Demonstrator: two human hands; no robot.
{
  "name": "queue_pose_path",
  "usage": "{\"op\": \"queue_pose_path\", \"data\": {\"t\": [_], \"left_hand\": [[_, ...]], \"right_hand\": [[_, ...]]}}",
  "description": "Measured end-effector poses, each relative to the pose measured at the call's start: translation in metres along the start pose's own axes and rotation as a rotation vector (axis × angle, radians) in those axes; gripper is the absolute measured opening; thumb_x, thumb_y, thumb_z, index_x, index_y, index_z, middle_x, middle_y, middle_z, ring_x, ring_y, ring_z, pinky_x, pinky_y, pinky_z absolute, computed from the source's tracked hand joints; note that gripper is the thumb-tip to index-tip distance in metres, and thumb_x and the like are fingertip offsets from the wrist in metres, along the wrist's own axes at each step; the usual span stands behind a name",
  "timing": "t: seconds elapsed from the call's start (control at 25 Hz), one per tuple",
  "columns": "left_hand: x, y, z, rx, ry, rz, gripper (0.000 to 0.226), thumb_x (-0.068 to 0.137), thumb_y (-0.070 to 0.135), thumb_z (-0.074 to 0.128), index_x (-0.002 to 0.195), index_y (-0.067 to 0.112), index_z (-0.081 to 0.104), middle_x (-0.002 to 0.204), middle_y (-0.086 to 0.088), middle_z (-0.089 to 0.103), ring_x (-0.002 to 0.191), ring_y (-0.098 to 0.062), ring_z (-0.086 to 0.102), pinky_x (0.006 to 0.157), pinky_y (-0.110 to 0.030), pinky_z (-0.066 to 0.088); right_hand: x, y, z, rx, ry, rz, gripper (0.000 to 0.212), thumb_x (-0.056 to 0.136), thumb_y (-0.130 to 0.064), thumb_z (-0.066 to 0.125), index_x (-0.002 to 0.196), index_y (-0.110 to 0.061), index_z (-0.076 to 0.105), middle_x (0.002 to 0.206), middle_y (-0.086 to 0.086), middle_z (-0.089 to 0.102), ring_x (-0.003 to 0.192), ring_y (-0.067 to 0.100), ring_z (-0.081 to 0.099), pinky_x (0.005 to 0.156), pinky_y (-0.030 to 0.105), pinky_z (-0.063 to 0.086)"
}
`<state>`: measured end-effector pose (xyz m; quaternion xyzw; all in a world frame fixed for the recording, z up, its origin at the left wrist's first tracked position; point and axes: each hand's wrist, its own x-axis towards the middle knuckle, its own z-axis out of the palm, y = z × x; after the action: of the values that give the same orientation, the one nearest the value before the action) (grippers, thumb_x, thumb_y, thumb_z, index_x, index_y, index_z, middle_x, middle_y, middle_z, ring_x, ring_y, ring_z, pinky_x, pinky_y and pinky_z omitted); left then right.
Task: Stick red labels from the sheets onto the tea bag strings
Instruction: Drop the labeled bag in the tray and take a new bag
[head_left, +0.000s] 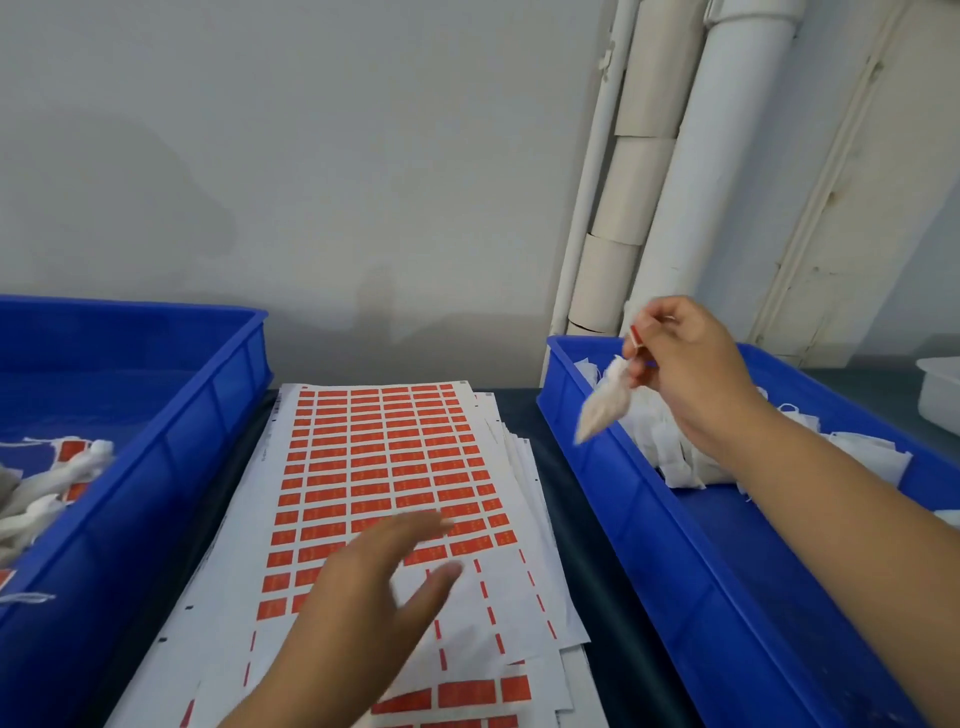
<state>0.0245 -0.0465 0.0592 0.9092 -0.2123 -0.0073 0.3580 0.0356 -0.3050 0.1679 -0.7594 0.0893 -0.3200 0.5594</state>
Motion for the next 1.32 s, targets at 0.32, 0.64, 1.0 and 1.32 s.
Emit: {"op": "queue_pose_path", "data": {"t": [0.32, 0.64, 1.0, 1.32], "left_hand": [[-0.001, 0.016, -0.046, -0.449, 0.206, -0.11, 0.011, 0.075, 0.042, 0.065, 0.074, 0.032, 0.064, 0.063, 0.026, 0.063, 0.062, 0.01, 0.059, 0.042, -0.005, 0.041], [-0.002, -0.027, -0.154, -0.445, 0.353, -0.253, 0.02, 0.087, 0.041, 0.06, 0.081, 0.023, 0.068, 0.067, 0.006, 0.066, 0.058, -0.007, 0.062, 0.048, -0.014, 0.043], [0.016, -0.148, -0.225, 0.363, 0.215, -0.646, 0.028, 0.09, 0.025, 0.059, 0.096, -0.001, 0.066, 0.095, -0.014, 0.067, 0.09, -0.028, 0.064, 0.078, -0.035, 0.052], [0.003, -0.073, -0.175, 0.259, 0.427, -0.244, 0.008, 0.085, 0.032, 0.063, 0.077, 0.03, 0.064, 0.073, 0.017, 0.061, 0.064, 0.001, 0.052, 0.056, -0.023, 0.04]], "right_hand": [[-0.09, -0.053, 0.098, 0.158, -0.547, 0.04, 0.005, 0.092, -0.013, 0.057, 0.091, -0.018, 0.058, 0.075, -0.002, 0.072, 0.066, 0.015, 0.071, 0.059, 0.021, 0.055], [-0.087, -0.03, 0.113, 0.035, -0.573, 0.21, 0.019, 0.088, -0.017, 0.062, 0.102, -0.03, 0.06, 0.087, -0.004, 0.074, 0.075, 0.021, 0.072, 0.066, 0.035, 0.058], [-0.089, -0.005, 0.107, -0.111, -0.76, 0.298, 0.012, 0.089, -0.01, 0.058, 0.094, -0.013, 0.068, 0.083, 0.006, 0.074, 0.071, 0.028, 0.072, 0.06, 0.032, 0.058], [-0.003, 0.051, 0.006, -0.155, -0.229, 0.271, 0.014, 0.091, -0.006, 0.055, 0.095, -0.01, 0.068, 0.089, 0.01, 0.073, 0.07, 0.025, 0.07, 0.061, 0.027, 0.057]]}}
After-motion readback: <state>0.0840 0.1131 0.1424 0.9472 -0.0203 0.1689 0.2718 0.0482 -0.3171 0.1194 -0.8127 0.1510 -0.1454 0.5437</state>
